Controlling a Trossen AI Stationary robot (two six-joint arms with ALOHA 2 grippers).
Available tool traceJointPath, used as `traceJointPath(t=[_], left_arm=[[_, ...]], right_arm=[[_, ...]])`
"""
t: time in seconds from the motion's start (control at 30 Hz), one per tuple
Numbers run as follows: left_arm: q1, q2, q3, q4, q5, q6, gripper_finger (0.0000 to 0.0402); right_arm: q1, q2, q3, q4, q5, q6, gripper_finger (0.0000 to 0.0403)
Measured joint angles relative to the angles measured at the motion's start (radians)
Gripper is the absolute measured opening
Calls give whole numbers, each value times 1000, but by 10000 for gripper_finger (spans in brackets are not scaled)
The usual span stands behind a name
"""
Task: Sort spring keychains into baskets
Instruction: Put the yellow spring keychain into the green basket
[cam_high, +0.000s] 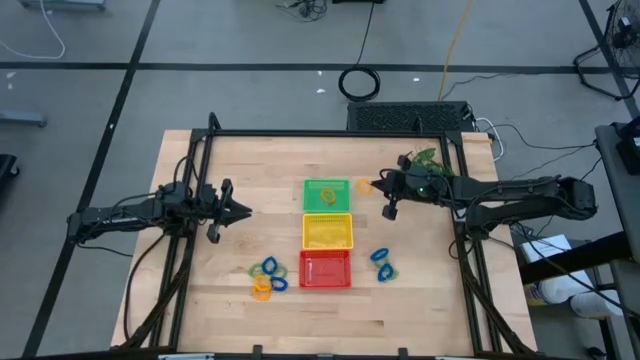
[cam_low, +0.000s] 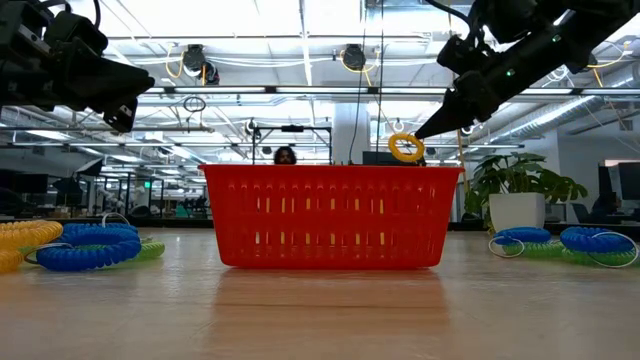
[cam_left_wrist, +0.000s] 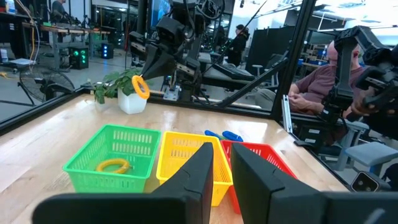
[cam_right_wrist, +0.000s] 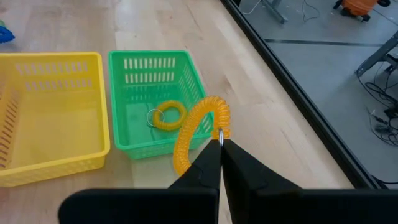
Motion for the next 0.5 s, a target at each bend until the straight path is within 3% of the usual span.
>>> traceJointPath(t=[0.2, 0.5], left_arm=[[0, 0, 0, 0, 0, 0, 61], [0, 0, 0, 0, 0, 0, 60]], right_arm=[[0, 0, 0, 3, -5, 1, 0], [0, 36, -1, 96, -159, 26, 0]])
